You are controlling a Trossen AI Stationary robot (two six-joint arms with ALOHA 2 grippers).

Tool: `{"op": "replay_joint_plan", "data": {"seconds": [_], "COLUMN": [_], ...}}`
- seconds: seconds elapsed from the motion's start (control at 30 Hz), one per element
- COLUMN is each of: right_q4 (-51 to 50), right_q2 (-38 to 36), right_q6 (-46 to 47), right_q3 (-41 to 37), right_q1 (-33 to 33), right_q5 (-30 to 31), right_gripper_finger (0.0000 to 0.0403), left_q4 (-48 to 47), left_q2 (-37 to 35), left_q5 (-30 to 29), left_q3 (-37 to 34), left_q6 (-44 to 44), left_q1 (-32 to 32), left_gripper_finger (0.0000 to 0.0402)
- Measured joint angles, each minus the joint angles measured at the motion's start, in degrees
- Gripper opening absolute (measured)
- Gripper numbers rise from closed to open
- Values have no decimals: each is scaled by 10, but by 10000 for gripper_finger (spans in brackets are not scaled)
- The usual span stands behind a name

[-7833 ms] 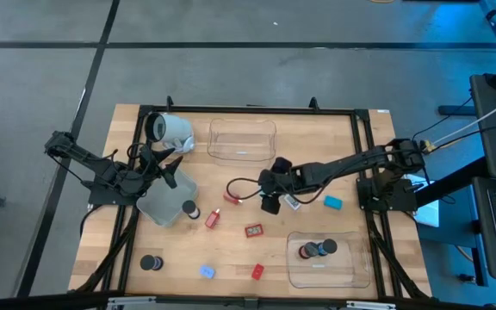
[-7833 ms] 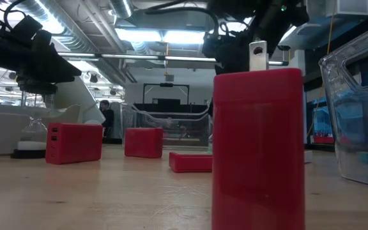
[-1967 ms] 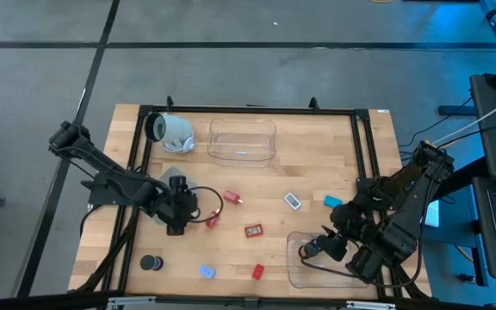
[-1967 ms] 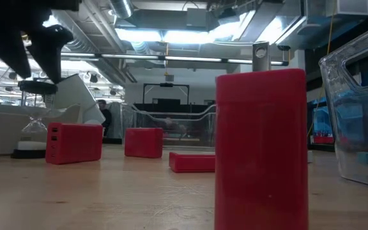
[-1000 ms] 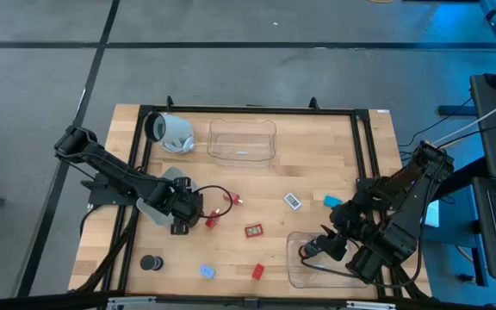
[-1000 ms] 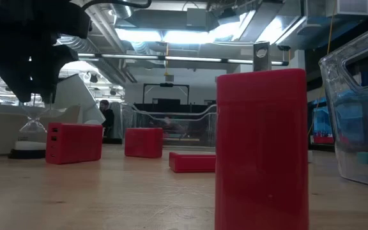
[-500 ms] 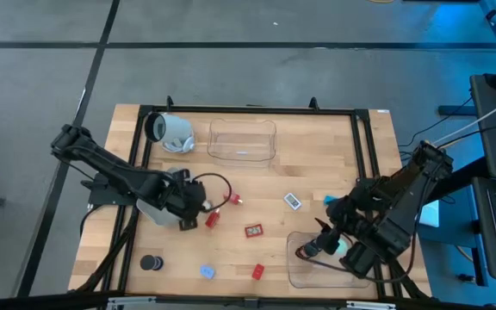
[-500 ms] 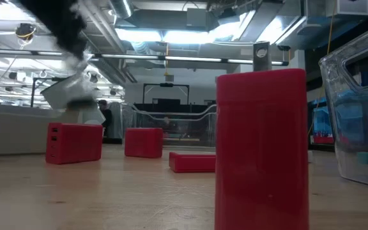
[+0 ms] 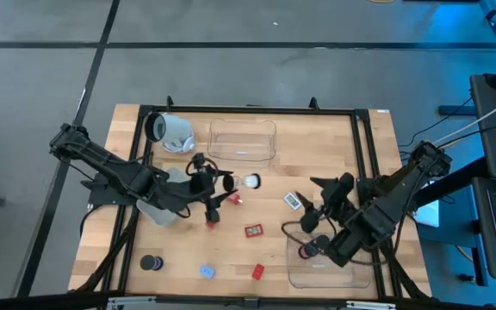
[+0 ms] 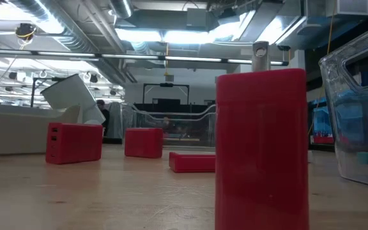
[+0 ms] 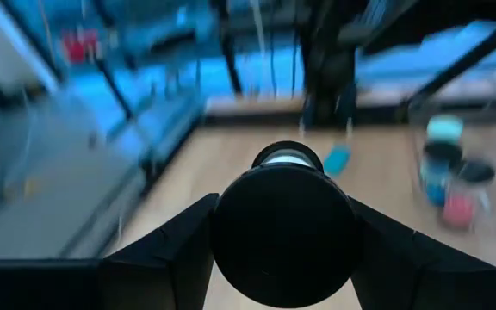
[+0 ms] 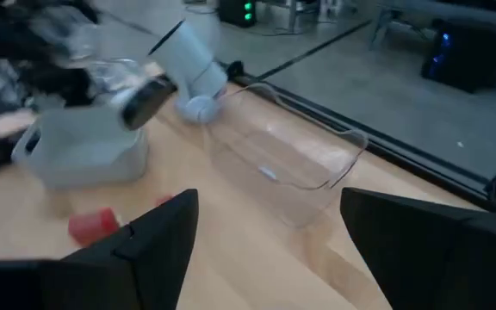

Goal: Pick & Place Office items
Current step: Put the white hourglass into the bottom transparent bin

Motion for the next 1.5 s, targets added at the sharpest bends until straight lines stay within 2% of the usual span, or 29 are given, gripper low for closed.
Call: {"op": "replay_joint_plan", "data": {"seconds": [0.1, 0.2, 0.3, 0.4, 0.5, 0.67, 0.77, 0.9, 1.03, 1.1, 1.17, 1.33, 1.5], "right_q4": [7, 18, 50, 95, 142, 216, 238, 252, 257, 260, 265, 273, 289], "right_q2": [-19, -47, -85, -118, -136, -139, -134, -128, -116, -104, -89, -44, -24], "right_q6": [4, -1, -45, -105, -176, -352, -407, -496, -624, -659, -673, -711, -734], "right_q3": [0, 0, 0, 0, 0, 0, 0, 0, 0, 0, 0, 0, 0], "right_q1": [-26, -53, -80, -111, -153, -238, -277, -307, -309, -303, -295, -281, -277], "right_q5": [4, 26, 28, -2, -78, -327, -377, -416, -526, -586, -614, -618, -625], "right_gripper_finger": [307, 324, 337, 341, 340, 339, 338, 333, 327, 325, 323, 323, 323], "left_q4": [83, 122, 145, 148, 148, 143, 145, 143, 142, 142, 145, 172, 192], "left_q2": [-1, 0, 2, 3, 9, 27, 45, 70, 90, 95, 98, 99, 99], "left_q5": [22, 34, 0, -35, -25, 79, 148, 172, 196, 204, 204, 189, 240], "left_q3": [0, 0, 0, 0, 0, 0, 0, 0, 0, 0, 0, 0, 0], "left_q6": [82, 125, 147, 156, 133, 101, 75, 58, 65, 67, 67, 96, 107], "left_q1": [0, 1, 7, 19, 37, 77, 97, 107, 106, 106, 106, 106, 106], "left_gripper_finger": [211, 211, 211, 211, 211, 212, 212, 212, 212, 212, 212, 212, 212]}}
